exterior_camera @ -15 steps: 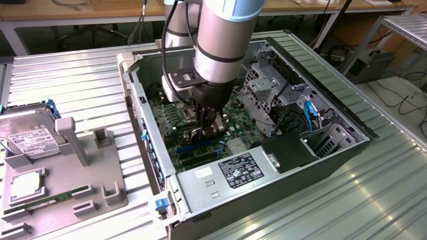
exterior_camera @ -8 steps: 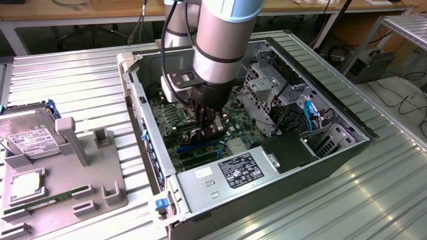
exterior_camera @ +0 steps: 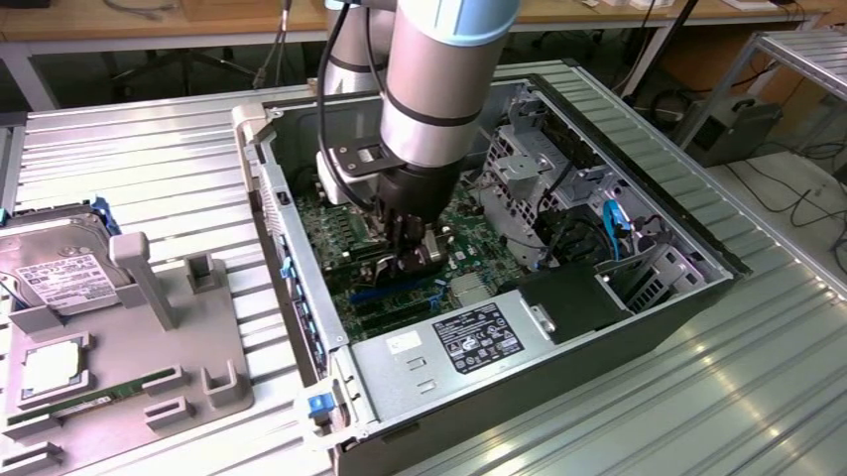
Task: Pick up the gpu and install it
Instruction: 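Insert the gpu into the slot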
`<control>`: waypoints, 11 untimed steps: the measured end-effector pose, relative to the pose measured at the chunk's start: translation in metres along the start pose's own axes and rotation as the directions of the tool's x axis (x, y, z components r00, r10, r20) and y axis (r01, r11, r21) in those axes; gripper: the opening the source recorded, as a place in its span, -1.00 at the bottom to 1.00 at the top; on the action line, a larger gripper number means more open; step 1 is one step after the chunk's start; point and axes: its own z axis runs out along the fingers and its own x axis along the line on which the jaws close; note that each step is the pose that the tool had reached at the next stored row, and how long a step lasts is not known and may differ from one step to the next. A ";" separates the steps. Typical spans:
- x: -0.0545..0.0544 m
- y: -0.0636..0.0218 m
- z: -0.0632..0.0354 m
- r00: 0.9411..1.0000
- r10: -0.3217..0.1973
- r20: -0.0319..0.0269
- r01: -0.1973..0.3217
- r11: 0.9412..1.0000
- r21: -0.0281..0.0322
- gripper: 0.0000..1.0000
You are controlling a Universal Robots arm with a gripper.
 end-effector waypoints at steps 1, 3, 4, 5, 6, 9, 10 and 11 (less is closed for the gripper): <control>0.000 0.0002 0.0005 1.000 0.000 0.000 0.000 1.000 0.000 -0.47; 0.000 0.0006 0.0016 1.000 0.000 0.000 0.000 1.000 0.000 -0.47; 0.000 0.0007 0.0019 1.000 0.000 0.000 0.000 1.000 0.000 -0.47; 0.000 0.0008 0.0023 1.000 0.000 0.000 0.000 1.000 0.000 -0.47; 0.000 0.0009 0.0027 1.000 0.000 0.000 0.000 1.000 0.000 -0.47; -0.002 0.0011 0.0030 1.000 0.000 0.002 0.000 1.000 0.000 -0.47; -0.003 0.0010 0.0030 1.000 0.000 0.002 0.000 1.000 0.000 -0.47; -0.003 0.0010 0.0030 1.000 0.000 0.003 0.000 1.000 0.000 -0.47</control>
